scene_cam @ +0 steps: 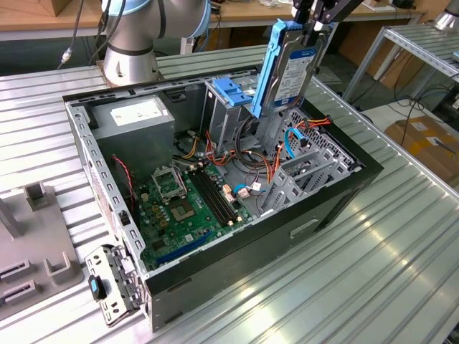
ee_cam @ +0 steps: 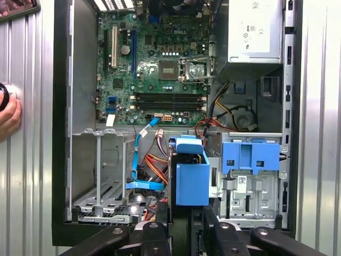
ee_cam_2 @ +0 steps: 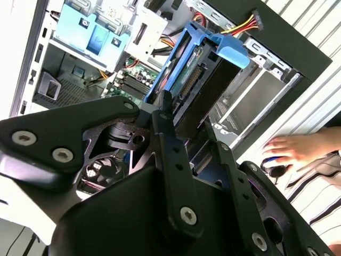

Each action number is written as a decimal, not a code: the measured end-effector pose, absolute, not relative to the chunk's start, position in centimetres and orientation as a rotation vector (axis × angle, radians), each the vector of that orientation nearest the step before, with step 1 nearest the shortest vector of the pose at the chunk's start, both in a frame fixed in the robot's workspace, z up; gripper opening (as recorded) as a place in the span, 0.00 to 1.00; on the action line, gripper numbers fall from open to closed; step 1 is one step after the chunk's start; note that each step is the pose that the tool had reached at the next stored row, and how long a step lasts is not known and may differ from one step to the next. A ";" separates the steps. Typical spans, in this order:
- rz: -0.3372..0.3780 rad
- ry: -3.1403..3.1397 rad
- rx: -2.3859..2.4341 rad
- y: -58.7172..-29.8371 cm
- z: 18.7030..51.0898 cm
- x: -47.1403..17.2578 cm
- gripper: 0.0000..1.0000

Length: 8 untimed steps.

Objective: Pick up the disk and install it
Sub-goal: 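Pick up the disk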

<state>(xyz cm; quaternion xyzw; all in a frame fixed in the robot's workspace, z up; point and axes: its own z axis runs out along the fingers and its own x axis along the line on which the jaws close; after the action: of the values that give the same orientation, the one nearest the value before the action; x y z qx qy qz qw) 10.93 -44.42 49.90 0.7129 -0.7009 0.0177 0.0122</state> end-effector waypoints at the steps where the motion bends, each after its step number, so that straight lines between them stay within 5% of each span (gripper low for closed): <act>1: 0.055 -2.185 2.222 -44.4 49.9 11.1 0.35; 8: 0.055 -2.185 2.222 -44.4 49.9 11.6 0.35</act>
<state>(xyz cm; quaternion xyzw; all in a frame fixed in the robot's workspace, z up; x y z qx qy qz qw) 11.58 -44.42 49.90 0.7129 -0.7010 0.0177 0.0122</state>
